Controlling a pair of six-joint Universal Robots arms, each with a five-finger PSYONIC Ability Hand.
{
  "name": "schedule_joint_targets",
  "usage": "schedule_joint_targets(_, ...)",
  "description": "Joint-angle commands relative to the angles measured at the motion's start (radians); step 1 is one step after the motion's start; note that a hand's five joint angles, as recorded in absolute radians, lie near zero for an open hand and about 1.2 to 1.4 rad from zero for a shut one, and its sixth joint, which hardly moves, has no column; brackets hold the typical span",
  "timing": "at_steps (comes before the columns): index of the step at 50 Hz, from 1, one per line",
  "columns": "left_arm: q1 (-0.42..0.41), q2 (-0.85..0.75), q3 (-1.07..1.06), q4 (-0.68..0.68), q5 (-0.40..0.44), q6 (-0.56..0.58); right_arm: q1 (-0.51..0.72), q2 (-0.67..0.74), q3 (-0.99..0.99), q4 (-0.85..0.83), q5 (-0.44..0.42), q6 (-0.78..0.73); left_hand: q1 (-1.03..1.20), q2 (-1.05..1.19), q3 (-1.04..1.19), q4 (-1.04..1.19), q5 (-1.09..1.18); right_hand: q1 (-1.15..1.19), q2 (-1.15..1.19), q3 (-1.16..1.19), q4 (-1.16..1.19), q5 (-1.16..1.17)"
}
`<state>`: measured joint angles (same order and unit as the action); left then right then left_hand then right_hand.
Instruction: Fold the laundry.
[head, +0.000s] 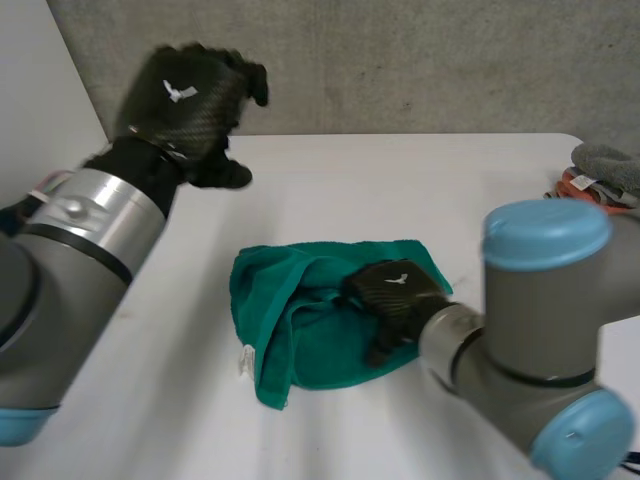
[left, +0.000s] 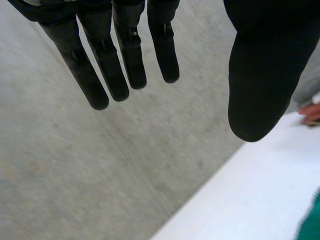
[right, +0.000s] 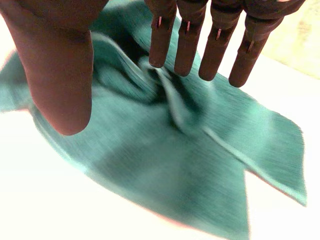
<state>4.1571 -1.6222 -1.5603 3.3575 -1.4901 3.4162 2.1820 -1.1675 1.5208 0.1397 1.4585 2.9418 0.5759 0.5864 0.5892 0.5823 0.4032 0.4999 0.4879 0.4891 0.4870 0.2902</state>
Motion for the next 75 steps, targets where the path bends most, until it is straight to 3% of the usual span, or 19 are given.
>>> schedule_joint_targets(1,-0.054,-0.191,0.060,-0.024,0.044,0.006,-0.154,-0.109,0.073,0.025,0.002,-0.303,0.005,-0.006,-0.009,-0.002,0.003,-0.002,0.010,0.008,0.011,0.033)
schedule_joint_targets(7,-0.109,-0.388,0.138,-0.043,0.051,0.021,-0.254,-0.146,0.102,-0.044,-0.019,-0.311,-0.057,-0.067,-0.070,-0.063,-0.059,-0.046,-0.034,-0.036,-0.033,-0.011)
schedule_joint_targets(18,-0.140,-0.677,0.328,-0.046,-0.007,0.127,-0.292,-0.064,0.128,-0.166,-0.043,-0.276,0.022,0.012,0.009,0.016,0.020,-0.140,-0.128,-0.129,-0.127,-0.105)
schedule_joint_targets(22,-0.141,-0.746,0.388,-0.059,-0.027,0.163,-0.303,-0.018,0.119,-0.212,-0.043,-0.227,0.183,0.173,0.170,0.177,0.181,-0.143,-0.131,-0.132,-0.130,-0.108)
schedule_joint_targets(25,-0.127,-0.754,0.419,-0.058,-0.038,0.170,-0.306,0.017,0.108,-0.245,-0.043,-0.190,0.666,0.656,0.653,0.660,0.665,-0.149,-0.137,-0.138,-0.136,-0.114)
schedule_joint_targets(26,-0.121,-0.745,0.430,-0.052,-0.042,0.169,-0.306,0.026,0.104,-0.253,-0.043,-0.184,0.819,0.808,0.806,0.812,0.817,-0.155,-0.143,-0.144,-0.142,-0.120)
schedule_joint_targets(30,-0.112,-0.697,0.440,-0.044,-0.051,0.172,-0.309,0.072,0.069,-0.275,-0.044,-0.158,0.820,0.810,0.807,0.814,0.818,-0.325,-0.313,-0.315,-0.312,-0.290)
schedule_joint_targets(33,-0.106,-0.636,0.428,-0.049,-0.068,0.175,-0.312,0.083,0.044,-0.265,-0.050,-0.144,0.820,0.810,0.807,0.814,0.818,-0.325,-0.313,-0.315,-0.312,-0.290)
schedule_joint_targets(38,-0.077,-0.394,0.353,-0.070,-0.116,0.163,-0.309,0.098,-0.011,-0.252,-0.102,-0.054,0.820,0.810,0.807,0.814,0.818,-0.325,-0.313,-0.315,-0.312,-0.290)
schedule_joint_targets(45,-0.049,-0.131,0.252,-0.072,-0.111,0.109,-0.246,0.173,-0.108,-0.249,-0.181,0.092,0.820,0.810,0.807,0.814,0.818,-0.325,-0.313,-0.315,-0.312,-0.290)
schedule_joint_targets(53,-0.032,0.050,0.169,-0.069,-0.065,-0.003,-0.102,0.425,-0.350,-0.236,-0.188,0.237,0.820,0.810,0.807,0.814,0.818,-0.325,-0.313,-0.315,-0.312,-0.290)
schedule_joint_targets(54,-0.031,0.057,0.166,-0.067,-0.067,-0.009,-0.091,0.446,-0.375,-0.230,-0.182,0.234,0.820,0.810,0.807,0.814,0.818,-0.274,-0.262,-0.263,-0.261,-0.238)
schedule_joint_targets(55,-0.029,0.065,0.163,-0.066,-0.068,-0.015,-0.087,0.465,-0.396,-0.224,-0.169,0.229,0.820,0.810,0.807,0.814,0.818,-0.075,-0.063,-0.064,-0.062,-0.040)
schedule_joint_targets(56,-0.025,0.070,0.160,-0.064,-0.071,-0.021,-0.082,0.482,-0.422,-0.223,-0.150,0.223,0.820,0.810,0.807,0.814,0.818,0.244,0.256,0.255,0.257,0.279)
schedule_joint_targets(57,-0.014,0.077,0.155,-0.058,-0.079,-0.032,-0.083,0.500,-0.474,-0.221,-0.088,0.215,0.820,0.810,0.807,0.814,0.818,0.857,0.869,0.868,0.870,0.893)
schedule_joint_targets(61,0.046,0.081,0.157,-0.032,-0.104,-0.072,-0.099,0.490,-0.568,-0.255,0.041,0.154,0.820,0.810,0.807,0.814,0.818,0.896,0.908,0.907,0.909,0.932)
schedule_joint_targets(68,0.129,0.079,0.177,0.048,-0.095,-0.212,-0.148,0.396,-0.605,-0.333,0.036,-0.029,0.820,0.810,0.807,0.814,0.818,0.896,0.908,0.907,0.909,0.932)
schedule_joint_targets(75,0.264,0.010,0.181,0.256,-0.108,-0.327,-0.206,0.171,-0.602,-0.587,0.071,-0.138,0.820,0.810,0.807,0.814,0.818,0.896,0.908,0.907,0.909,0.932)
